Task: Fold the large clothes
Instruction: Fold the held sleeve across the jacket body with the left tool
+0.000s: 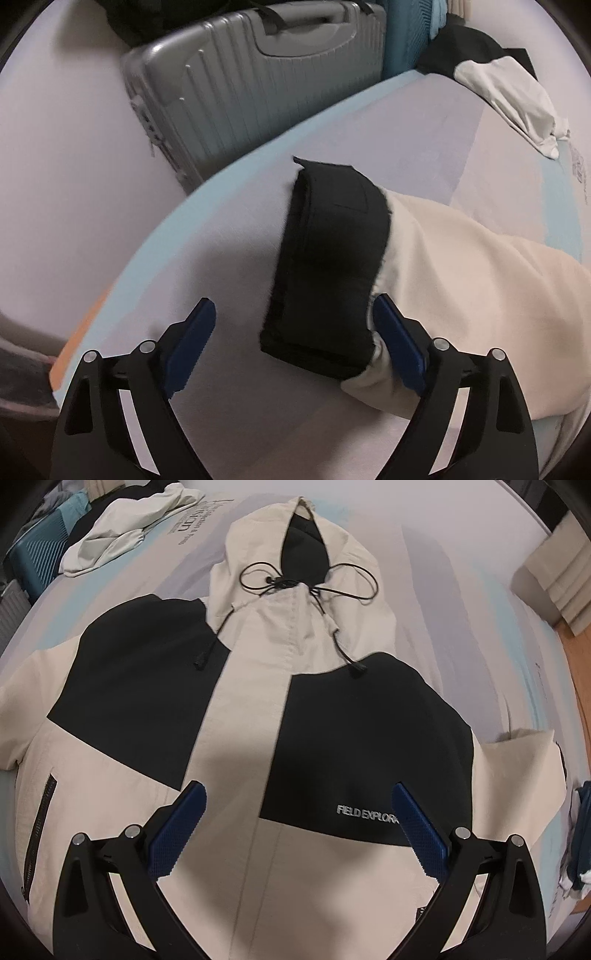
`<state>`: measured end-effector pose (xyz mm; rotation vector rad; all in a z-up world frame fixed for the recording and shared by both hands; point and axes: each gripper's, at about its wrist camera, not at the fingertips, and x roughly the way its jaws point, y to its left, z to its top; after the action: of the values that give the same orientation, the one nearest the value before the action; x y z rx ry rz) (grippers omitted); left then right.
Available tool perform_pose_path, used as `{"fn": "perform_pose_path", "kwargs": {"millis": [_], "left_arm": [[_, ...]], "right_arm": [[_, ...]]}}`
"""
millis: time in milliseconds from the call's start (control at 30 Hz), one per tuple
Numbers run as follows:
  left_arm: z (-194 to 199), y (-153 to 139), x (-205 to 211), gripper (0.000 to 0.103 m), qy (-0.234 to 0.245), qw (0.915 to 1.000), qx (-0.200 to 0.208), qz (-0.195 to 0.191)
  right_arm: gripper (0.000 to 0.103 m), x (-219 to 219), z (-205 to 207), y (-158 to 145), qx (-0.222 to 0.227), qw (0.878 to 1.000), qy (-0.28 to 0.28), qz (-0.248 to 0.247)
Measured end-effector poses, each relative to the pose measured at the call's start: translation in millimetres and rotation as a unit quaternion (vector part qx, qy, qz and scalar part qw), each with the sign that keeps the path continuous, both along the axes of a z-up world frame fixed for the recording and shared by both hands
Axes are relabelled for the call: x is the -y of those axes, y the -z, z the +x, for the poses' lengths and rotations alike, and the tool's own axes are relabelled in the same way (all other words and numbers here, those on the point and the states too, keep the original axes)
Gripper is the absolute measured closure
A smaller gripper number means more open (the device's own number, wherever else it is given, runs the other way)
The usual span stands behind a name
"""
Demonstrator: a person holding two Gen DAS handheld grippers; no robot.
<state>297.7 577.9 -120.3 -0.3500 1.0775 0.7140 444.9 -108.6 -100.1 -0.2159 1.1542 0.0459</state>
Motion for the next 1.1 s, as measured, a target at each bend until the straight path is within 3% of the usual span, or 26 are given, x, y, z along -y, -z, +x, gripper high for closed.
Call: {"fn": "perform_pose_path", "kwargs": {"millis": [67, 233, 267, 333, 433, 600, 800, 1100], "left_arm": [[3.1, 1.6, 6.3, 0.047, 0.018, 0.9998, 0.0, -0.01], [-2.5, -3.6, 8.0, 0.061, 0.013, 0.9997, 0.009, -0.019], [-2.8, -5.8, 8.3, 0.07, 0.012, 0.9997, 0.011, -0.02], [-1.2, -15.5, 13.9, 0.081, 0.016, 0.9997, 0.015, -0.01], [5.0, -34.2, 32.7, 0.091, 0.037, 0.999, 0.024, 0.0], [24.1, -65.8, 86.5, 0.094, 0.089, 0.9946, 0.053, -0.009], [54.9, -100.7, 167.3, 0.095, 0.155, 0.9827, 0.095, -0.037], [101.1, -120.1, 300.0, 0.095, 0.227, 0.9652, 0.11, -0.071]], "right_arm": [[0.007, -5.6, 1.6, 0.5, 0.0, 1.0, -0.002, 0.001], [0.007, -12.1, 4.1, 0.4, 0.0, 1.0, 0.0, 0.01], [0.007, -12.7, 4.0, 0.1, 0.0, 1.0, 0.0, 0.011], [0.007, -11.7, 2.7, -0.5, -0.001, 1.0, 0.0, 0.013], [0.007, -6.0, 0.3, -1.9, 0.0, 1.0, 0.002, 0.014], [0.007, 9.3, -4.1, -8.8, 0.004, 1.0, 0.011, 0.021], [0.007, 37.6, -11.3, -25.2, 0.019, 0.999, 0.019, 0.028], [0.007, 108.4, -19.9, -42.9, 0.035, 0.997, 0.056, 0.028]]}}
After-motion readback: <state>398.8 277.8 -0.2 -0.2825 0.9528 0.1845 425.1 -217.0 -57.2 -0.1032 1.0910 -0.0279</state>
